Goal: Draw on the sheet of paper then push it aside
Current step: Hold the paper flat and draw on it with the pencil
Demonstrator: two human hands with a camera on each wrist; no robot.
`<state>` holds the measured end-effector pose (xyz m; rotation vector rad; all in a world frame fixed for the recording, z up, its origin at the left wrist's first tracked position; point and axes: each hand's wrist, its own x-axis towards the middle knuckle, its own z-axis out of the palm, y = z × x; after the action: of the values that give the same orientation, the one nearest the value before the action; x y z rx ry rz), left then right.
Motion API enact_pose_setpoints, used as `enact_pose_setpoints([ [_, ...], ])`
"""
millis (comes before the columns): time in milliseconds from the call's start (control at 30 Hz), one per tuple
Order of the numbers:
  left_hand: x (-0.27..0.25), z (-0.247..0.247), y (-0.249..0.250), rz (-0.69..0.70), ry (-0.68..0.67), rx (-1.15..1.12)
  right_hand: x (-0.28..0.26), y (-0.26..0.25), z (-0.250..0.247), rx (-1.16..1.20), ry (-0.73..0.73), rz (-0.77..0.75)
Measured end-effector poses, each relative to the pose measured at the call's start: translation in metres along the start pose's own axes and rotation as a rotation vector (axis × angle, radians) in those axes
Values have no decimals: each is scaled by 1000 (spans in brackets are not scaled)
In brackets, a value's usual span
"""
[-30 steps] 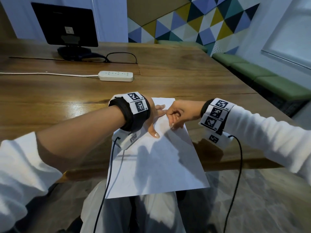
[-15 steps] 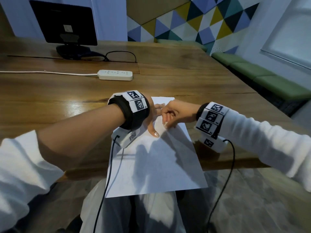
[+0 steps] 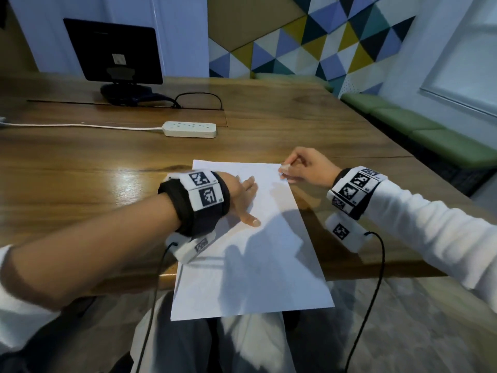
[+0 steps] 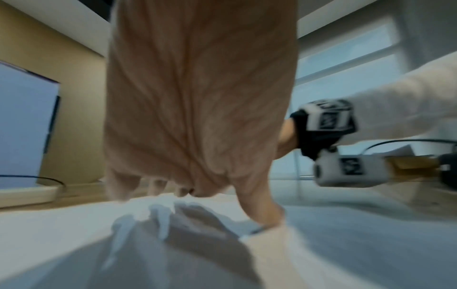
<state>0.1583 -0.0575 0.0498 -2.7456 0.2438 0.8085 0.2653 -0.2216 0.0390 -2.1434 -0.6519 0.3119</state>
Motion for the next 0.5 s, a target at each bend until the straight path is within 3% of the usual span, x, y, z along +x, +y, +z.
enact_pose_setpoints([
  [67,-1,8,16,61,62,-5,-1,6,1,-28,-20,15],
  [233,1,13,55,390,232,-77,-3,2,5,-238,-136,9],
  [267,2,14,57,353,201,-93,-4,1,4,-259,-152,9],
  [400,-18,13,43,-108,89,-170,-7,-1,-1,-319,-189,32],
  [500,-33,18,35,-229,105,-153,-9,0,1,-292,-186,28],
])
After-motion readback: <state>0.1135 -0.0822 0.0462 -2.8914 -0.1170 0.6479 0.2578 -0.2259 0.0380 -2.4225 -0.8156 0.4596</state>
